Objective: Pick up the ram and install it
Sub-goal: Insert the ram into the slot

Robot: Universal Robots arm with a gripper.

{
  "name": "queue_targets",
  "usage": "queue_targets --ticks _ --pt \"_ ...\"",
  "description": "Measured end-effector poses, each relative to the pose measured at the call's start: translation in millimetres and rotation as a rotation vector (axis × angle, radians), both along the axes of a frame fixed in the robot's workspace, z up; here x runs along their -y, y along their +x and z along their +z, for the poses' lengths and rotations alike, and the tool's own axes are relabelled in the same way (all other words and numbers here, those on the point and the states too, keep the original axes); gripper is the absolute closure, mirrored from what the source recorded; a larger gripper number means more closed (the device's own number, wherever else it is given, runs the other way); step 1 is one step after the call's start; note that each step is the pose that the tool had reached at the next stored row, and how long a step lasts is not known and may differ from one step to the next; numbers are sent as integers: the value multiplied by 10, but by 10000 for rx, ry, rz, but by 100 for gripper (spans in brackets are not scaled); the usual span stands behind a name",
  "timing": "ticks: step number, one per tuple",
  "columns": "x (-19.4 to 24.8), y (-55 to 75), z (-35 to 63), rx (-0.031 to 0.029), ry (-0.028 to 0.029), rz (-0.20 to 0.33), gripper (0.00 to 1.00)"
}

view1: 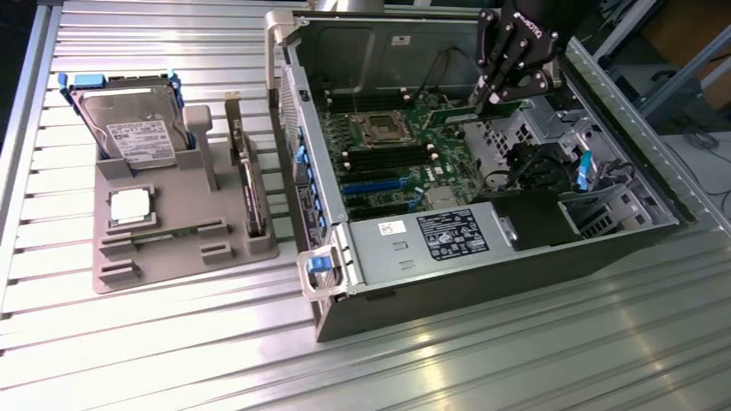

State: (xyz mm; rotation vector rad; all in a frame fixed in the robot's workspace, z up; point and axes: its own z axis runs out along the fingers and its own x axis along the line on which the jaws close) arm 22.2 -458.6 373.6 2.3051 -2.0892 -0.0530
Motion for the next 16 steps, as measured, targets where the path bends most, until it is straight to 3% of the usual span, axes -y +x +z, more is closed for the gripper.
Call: queue_targets --ticks 8,16 --pt "0 -1 -154 0 0 -7 87" --pt "-1 -29 -252 0 0 -416 87"
